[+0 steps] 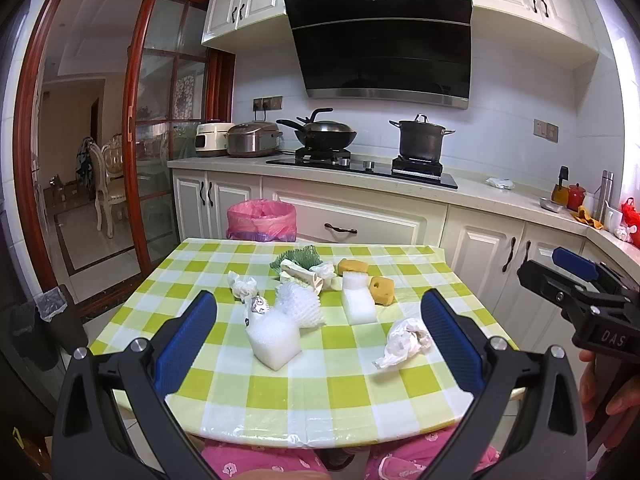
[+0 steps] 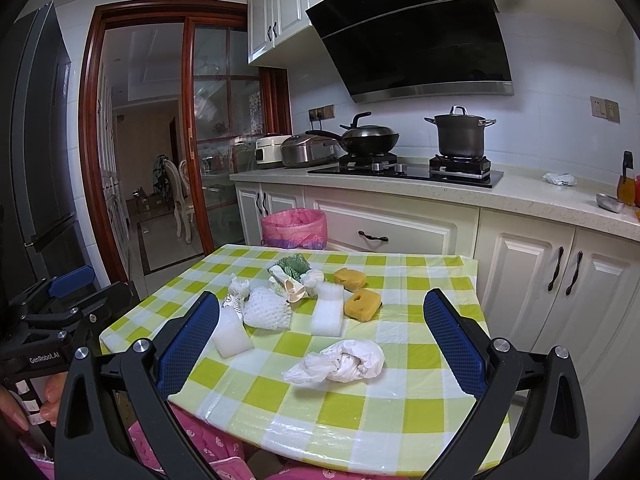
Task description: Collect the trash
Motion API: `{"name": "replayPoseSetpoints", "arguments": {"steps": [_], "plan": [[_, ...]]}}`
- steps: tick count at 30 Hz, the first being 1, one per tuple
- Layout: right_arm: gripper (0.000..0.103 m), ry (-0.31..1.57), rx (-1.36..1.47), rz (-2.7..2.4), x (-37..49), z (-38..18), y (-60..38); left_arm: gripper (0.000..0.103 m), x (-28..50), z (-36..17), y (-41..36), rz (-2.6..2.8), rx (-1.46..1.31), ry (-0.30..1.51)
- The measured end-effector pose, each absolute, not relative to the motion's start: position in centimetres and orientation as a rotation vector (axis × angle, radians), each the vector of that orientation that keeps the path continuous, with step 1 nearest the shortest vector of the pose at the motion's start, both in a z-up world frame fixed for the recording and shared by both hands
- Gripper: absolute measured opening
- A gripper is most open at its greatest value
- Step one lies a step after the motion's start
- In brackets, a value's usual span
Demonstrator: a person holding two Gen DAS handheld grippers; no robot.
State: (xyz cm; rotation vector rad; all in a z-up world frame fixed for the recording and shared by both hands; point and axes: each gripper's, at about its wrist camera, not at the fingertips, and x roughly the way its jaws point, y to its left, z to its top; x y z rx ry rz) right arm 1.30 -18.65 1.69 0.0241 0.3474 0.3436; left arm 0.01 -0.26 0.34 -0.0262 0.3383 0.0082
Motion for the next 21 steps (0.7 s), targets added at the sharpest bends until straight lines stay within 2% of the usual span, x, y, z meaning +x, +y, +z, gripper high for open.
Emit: {"name": "replayPoseSetpoints", "arguments": {"steps": [15,21], "plan": [[0.096,0.356,0.050,0.366,3.3,-0.8,-19.3,0.099,1.7,-1.2,1.4,0.041,-0.085,0.388],[0.096,0.467,0.061,0.348,6.6,-3.8,-19.0,0.099,4.1,-2.4,4.0,0.031,-0.159,0.431]]}}
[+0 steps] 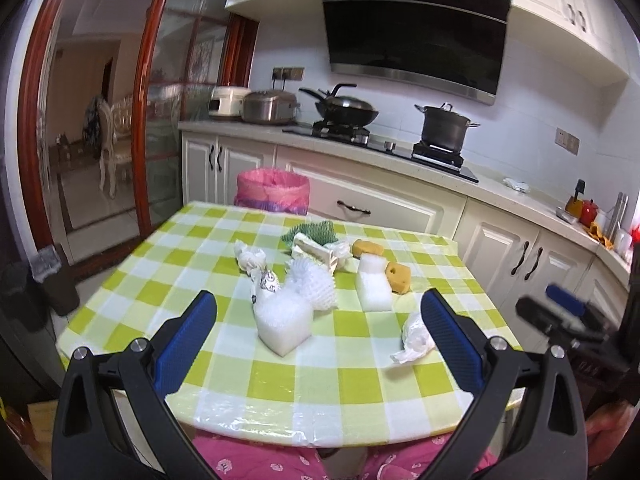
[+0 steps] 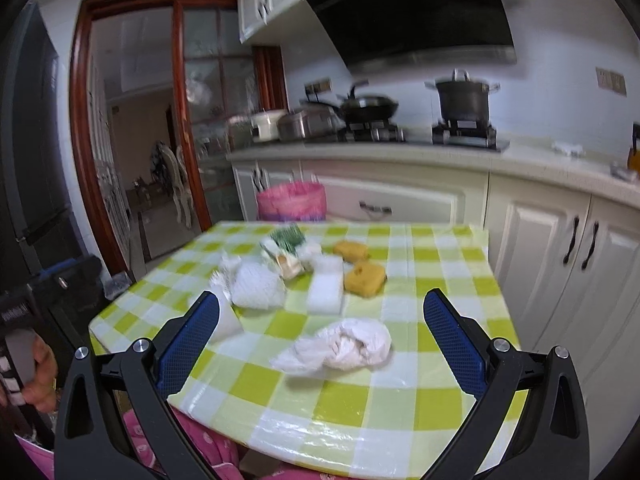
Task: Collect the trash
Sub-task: 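Grasp the white plastic bag with the right tool while the left tool grasps the white foam block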
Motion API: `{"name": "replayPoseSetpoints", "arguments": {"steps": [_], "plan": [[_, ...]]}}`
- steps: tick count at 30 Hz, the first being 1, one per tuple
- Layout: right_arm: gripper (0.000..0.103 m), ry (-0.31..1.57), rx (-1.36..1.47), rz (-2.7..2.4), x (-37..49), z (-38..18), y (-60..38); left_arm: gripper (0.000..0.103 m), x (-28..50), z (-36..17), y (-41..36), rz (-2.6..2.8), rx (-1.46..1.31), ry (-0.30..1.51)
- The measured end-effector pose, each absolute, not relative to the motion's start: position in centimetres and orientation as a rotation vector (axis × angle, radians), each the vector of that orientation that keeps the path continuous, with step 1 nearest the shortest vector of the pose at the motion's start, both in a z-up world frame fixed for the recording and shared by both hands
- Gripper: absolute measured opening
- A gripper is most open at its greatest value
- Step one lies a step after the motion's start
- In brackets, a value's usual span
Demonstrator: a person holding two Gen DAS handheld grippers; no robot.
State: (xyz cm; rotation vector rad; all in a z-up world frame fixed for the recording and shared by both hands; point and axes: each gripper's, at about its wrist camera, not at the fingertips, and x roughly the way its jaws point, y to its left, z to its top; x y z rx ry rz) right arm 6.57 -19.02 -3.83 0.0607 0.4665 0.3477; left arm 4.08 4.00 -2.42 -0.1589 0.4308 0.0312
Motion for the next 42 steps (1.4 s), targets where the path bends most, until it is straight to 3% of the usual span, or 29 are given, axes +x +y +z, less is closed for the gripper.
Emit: {"name": "replayPoseSetpoints", "arguments": {"steps": [9,18,32,34,42], "plan": [[0.096,0.604,0.104,0.270,11.7,-9.1,-18.0,0.099,9.3,-5.0,7.4,0.075,-0.132,0.446],[0.096,0.742,0.203,0.158,17.6,-13.7,-16.9,0.099,16.1,-11.8,10.1,0.120,-0.269,0.640],[0.096,0.934,0.181,0.097,21.6,-18.5,-15.9,0.099,21.5,-15.4,8.7,0.161,-0.278,0.727],[0.096,0.940,0.197,0.100,21.5,-18.8,-16.4,0.095,21.7,-15.4,8.1,0.125,-0.249,0.733],[0.073,0.938,0.221,0.123,21.3,-18.9,-17.3,0.087,21.1,-16.1,5.8,0.029,-0.211,0.745]]}}
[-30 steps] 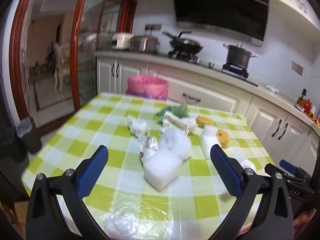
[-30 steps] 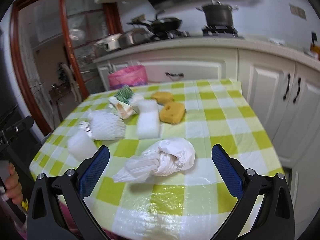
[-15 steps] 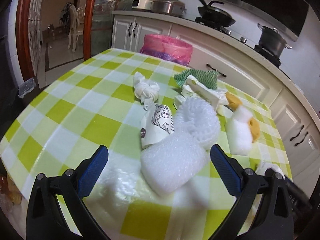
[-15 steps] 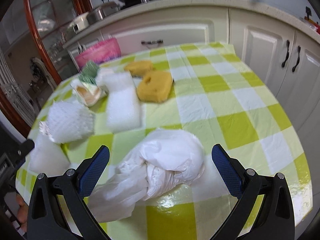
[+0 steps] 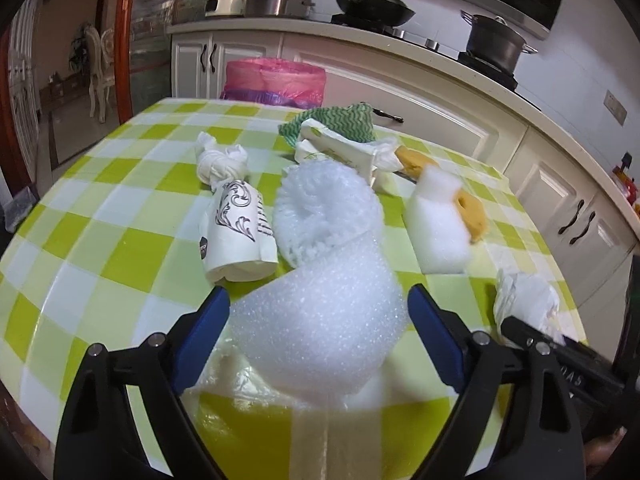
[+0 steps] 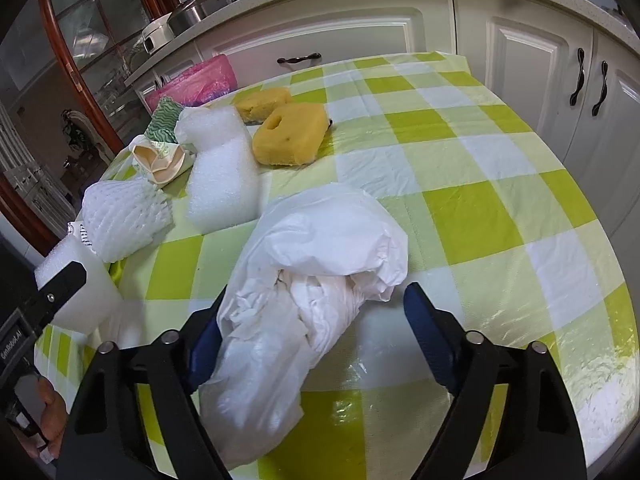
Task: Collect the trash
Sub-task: 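Grasp the white plastic bag with the right tool while the left tool grasps the white foam block, then carry the plastic bag and foam block to the pink-lined bin and release both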
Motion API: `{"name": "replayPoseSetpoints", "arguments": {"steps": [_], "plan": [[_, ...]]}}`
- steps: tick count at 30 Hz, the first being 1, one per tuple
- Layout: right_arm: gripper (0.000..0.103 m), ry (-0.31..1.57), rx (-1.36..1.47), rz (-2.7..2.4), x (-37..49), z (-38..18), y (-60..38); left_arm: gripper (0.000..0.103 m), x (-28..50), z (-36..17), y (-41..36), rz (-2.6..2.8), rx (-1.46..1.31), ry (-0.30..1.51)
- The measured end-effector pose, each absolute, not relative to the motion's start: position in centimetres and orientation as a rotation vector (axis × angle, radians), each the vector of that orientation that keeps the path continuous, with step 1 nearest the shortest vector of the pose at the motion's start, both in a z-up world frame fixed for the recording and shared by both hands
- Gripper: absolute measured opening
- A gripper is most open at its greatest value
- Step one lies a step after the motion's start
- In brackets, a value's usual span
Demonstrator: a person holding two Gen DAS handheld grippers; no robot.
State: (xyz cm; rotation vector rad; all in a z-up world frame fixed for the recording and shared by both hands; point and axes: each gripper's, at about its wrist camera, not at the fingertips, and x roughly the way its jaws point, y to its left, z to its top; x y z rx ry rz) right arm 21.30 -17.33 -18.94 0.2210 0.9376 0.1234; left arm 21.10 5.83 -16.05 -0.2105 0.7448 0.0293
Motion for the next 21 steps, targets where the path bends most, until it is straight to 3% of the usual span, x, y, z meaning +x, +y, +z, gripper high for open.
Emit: {"name": "replayPoseSetpoints", "arguments": {"steps": [7,21], "plan": [[0.050,0.908,0.221,0.155,20.9,-18.5,-17.9,0.082,19.8,-16.2,5.2,0.031,-0.199,0.720],[0.046,0.775,0.123,0.260,19.9,-15.0,-15.1,0.080,17.1,-11.6,5.1,0.096,-0.082,0.518]]}}
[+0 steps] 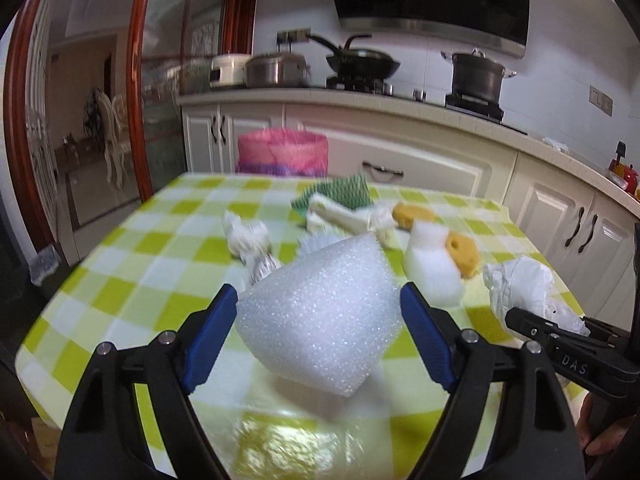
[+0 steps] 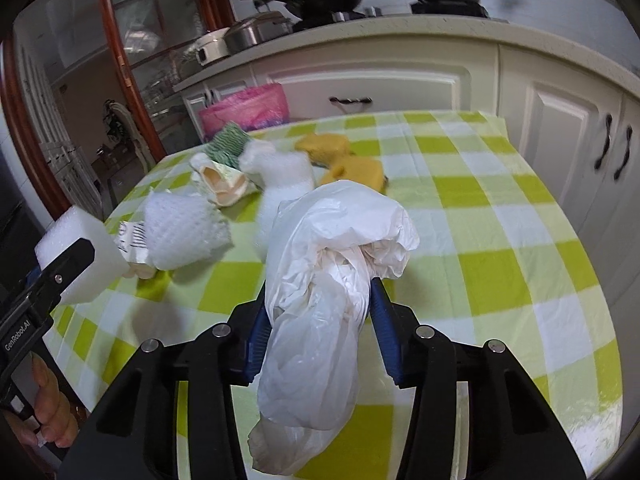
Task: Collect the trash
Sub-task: 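Carry the plastic bag and foam block to the pink-lined bin and release both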
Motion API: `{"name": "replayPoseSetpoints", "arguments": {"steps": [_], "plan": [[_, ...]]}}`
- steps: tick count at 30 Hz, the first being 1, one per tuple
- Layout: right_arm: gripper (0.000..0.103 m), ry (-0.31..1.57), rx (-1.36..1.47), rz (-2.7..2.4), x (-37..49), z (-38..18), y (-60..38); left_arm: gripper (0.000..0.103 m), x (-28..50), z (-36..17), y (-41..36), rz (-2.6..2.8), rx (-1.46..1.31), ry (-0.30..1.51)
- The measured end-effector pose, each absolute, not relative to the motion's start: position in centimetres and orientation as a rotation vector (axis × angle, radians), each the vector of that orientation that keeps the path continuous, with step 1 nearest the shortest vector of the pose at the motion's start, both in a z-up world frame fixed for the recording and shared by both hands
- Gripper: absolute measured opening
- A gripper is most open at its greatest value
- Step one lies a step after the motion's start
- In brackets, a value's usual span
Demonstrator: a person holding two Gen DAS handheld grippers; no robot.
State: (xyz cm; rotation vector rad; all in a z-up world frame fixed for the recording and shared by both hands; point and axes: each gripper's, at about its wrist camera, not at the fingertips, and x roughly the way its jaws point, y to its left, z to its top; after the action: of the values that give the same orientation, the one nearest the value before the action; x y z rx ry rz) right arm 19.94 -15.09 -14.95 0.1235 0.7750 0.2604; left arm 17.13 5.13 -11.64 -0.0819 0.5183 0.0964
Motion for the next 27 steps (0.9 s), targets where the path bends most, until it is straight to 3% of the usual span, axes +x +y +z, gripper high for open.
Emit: {"name": "replayPoseSetpoints", "arguments": {"steps": [16,27], "plan": [[0.046,0.597,0.058,0.398,27.3,-7.9,-8.1,0.080,22.4,-7.3,10.2,0.156,-0.069,0.427],[0.046,0.502,0.029,0.504,37.6,-4.0,-2.9,0.081,34.0,-4.2,17.0,0.145,-0.128,0.425]]}}
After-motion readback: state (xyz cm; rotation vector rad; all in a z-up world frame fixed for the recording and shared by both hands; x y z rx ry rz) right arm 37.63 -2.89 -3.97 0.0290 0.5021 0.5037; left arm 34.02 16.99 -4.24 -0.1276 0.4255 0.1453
